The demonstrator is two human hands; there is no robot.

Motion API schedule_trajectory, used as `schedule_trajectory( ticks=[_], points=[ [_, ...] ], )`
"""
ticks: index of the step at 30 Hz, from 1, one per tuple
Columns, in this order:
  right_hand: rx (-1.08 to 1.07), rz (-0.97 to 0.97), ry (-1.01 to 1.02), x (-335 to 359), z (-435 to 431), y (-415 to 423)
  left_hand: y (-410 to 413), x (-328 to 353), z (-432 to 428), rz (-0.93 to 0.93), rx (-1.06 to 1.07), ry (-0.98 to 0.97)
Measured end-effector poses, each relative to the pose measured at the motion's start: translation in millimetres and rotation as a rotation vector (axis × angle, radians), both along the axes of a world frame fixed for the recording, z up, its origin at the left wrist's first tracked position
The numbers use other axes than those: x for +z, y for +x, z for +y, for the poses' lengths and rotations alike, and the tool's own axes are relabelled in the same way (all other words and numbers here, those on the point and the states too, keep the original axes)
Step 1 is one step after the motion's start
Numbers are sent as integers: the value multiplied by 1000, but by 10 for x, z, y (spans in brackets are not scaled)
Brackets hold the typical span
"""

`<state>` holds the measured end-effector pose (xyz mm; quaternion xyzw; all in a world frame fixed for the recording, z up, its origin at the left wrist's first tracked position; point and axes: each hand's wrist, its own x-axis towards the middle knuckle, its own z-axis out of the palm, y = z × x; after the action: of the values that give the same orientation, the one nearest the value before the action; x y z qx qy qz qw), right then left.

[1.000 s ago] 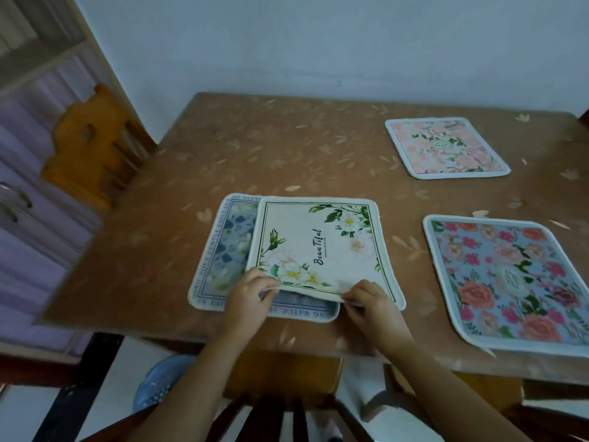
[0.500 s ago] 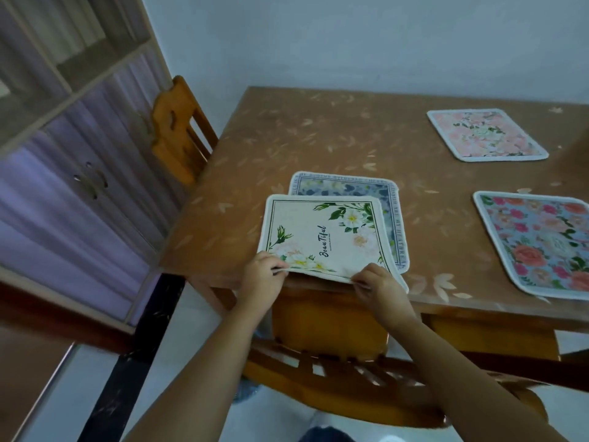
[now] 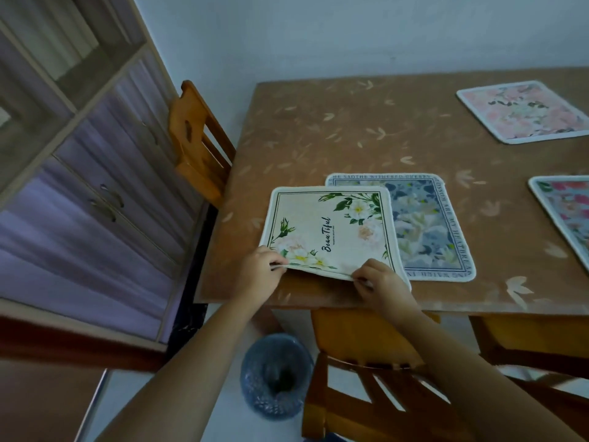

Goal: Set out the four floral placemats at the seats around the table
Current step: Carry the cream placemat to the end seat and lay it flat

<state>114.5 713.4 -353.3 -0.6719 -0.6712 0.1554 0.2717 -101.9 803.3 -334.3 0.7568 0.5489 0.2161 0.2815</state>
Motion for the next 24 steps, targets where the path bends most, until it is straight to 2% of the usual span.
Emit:
schedule_trajectory(
  ticks=[6,12,24],
  points=[
    [-87,0,-27,25,334,-393,-353,-4,383,-15,-31,35],
    [-169,-17,-103,79,641,-822,-652,-43,921,-39,-149,64],
    [-686,47,-69,140,1421,-1979,-1080,111,2354,-43,-527,140]
  ],
)
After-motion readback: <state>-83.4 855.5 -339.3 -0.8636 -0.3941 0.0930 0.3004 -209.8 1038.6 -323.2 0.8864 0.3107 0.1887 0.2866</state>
